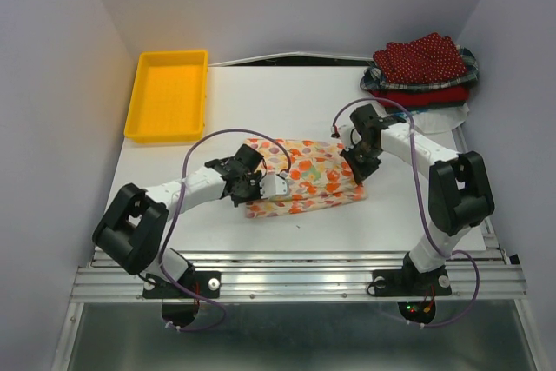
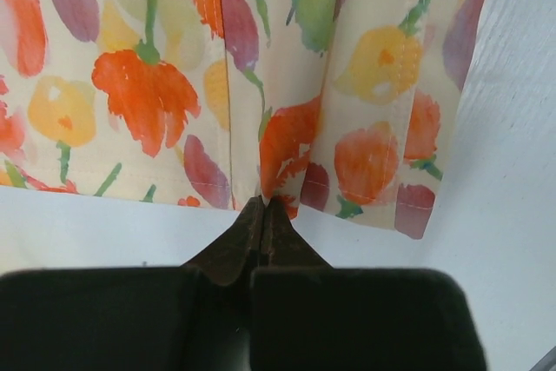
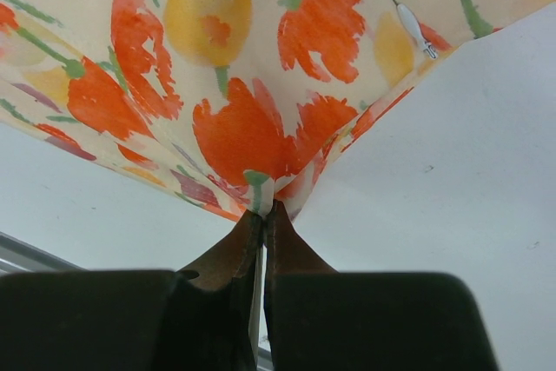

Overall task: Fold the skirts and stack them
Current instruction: Fold the skirt

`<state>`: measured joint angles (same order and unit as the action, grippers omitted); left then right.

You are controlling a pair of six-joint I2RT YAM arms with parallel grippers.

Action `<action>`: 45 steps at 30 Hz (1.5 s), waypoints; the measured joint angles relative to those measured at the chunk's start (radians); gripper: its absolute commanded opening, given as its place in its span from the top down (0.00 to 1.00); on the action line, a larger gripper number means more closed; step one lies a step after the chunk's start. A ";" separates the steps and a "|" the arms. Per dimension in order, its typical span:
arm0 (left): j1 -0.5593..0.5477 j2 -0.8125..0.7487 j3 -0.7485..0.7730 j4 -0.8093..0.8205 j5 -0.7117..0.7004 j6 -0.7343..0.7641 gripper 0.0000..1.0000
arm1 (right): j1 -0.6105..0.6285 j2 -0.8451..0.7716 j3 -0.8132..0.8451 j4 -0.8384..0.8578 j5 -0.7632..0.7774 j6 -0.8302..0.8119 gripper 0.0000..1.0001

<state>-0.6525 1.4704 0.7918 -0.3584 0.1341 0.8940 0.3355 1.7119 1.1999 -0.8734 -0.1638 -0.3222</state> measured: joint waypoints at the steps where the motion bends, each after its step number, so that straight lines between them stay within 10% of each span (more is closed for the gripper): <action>1: 0.000 -0.002 0.006 -0.010 -0.002 -0.001 1.00 | 0.000 0.001 0.006 -0.002 0.000 0.000 0.99; 23: -0.066 -0.192 0.137 -0.290 0.097 -0.038 1.00 | -0.022 -0.078 -0.015 -0.027 0.072 -0.104 0.97; 26: -0.095 -0.171 0.088 -0.285 0.132 -0.043 0.94 | -0.022 -0.063 -0.087 0.000 0.082 -0.114 0.71; 28: -0.121 -0.154 0.059 -0.265 0.144 -0.052 0.67 | -0.021 -0.028 -0.105 0.017 0.087 -0.118 0.50; 34: -0.172 -0.130 -0.029 -0.245 0.139 -0.077 0.46 | -0.022 0.014 -0.103 0.040 0.105 -0.124 0.23; 41: -0.171 -0.274 0.018 -0.283 0.119 -0.095 0.50 | -0.023 -0.092 -0.003 -0.038 0.084 -0.125 0.30; 45: -0.169 -0.282 0.062 -0.274 0.122 -0.134 0.69 | -0.023 -0.095 0.167 -0.035 0.033 -0.108 0.46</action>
<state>-0.8215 1.1885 0.8539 -0.6319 0.2558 0.7601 0.3126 1.6165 1.3666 -0.9081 -0.1307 -0.4301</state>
